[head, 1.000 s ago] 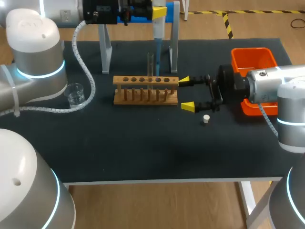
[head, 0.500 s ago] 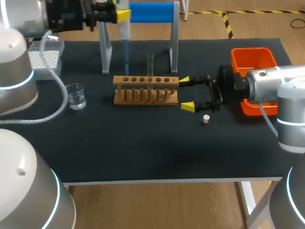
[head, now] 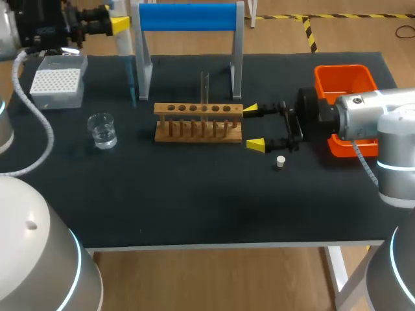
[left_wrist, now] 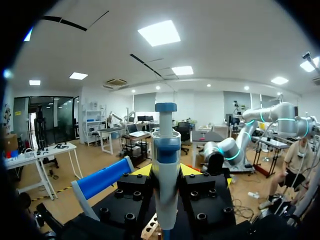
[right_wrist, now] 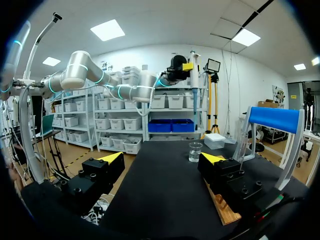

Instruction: Invert the test tube, pick up the pipette, mount the tip to pipette, aspirate from beaker and dispense into the tube, eject the tip, return the pipette, and cap with the stopper.

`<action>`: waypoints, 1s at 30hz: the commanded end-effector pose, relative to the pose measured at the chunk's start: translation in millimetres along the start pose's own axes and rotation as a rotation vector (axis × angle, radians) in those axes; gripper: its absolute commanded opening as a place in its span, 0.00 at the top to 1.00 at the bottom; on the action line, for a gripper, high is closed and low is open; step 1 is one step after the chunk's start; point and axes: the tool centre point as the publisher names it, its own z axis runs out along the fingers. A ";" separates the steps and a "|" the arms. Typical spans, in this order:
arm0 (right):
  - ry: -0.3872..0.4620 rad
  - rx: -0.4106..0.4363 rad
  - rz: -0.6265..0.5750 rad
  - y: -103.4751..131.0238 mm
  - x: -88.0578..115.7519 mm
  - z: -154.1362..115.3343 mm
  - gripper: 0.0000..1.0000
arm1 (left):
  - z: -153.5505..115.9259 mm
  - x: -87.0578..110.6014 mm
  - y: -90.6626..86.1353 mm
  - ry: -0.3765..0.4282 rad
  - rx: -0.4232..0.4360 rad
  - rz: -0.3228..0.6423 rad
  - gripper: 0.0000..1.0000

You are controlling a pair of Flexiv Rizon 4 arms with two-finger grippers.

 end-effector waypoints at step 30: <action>0.000 0.002 0.000 0.5 0.4 -0.8 0.00 | -66.0 -57.6 40.8 -0.105 -0.013 -0.014 1.00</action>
